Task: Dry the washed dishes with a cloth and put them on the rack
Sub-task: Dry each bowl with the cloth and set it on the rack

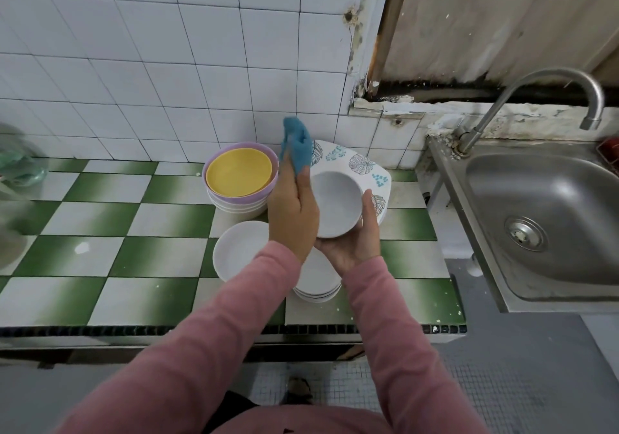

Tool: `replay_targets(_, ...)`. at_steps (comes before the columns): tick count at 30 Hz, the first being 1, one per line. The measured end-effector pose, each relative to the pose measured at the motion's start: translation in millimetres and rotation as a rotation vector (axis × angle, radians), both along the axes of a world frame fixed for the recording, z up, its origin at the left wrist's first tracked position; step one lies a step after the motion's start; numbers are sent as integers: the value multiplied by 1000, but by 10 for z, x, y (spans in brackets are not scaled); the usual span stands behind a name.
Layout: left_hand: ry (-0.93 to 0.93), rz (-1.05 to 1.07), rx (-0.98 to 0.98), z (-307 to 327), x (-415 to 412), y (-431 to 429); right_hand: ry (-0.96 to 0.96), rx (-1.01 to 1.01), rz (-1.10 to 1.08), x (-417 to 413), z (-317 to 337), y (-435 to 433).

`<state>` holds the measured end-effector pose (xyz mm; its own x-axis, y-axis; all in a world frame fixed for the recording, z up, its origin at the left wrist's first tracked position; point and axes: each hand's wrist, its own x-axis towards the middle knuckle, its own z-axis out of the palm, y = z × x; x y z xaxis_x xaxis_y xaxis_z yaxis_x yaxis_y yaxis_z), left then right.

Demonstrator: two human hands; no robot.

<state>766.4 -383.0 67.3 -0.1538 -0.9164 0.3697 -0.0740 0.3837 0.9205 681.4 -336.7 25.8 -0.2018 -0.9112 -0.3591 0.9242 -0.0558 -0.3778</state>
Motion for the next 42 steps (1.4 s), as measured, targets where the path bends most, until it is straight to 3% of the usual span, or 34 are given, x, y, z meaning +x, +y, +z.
replay_targets(3, -477, -221, -246, -244, 28, -77, -6, -5, -26, 36, 18, -20)
replay_targets(6, -927, -281, -462, -415, 96, -127, 14, -19, -44, 38, -28, -22)
replay_targets(12, -1209, -362, -435, -316, 150, -182, 105, 8, -32, -29, -31, -24)
replay_targets(27, -935, -533, -606, -103, 245, -156, 104, 13, 7, -99, 94, 76)
replay_targets(29, -883, -627, -467, -30, 238, -235, 106, 6, -11, -86, 86, 76)
replay_targets(31, -799, -647, -208, 43, 237, -275, 117, 3, -21, -84, 76, 71)
replay_targets(34, -434, -302, 72, 80, 172, -172, 86, -26, -38, -54, 117, 58)
replay_targets(37, -182, -5, -56, 10, 106, -47, 54, -38, -51, -14, 114, 48)
replay_targets(40, -419, -250, -266, -164, 80, -20, 53, -27, -73, 51, 113, 42)
replay_targets(42, -635, -453, -214, -253, 68, 60, 73, 0, -114, 83, 100, 47)
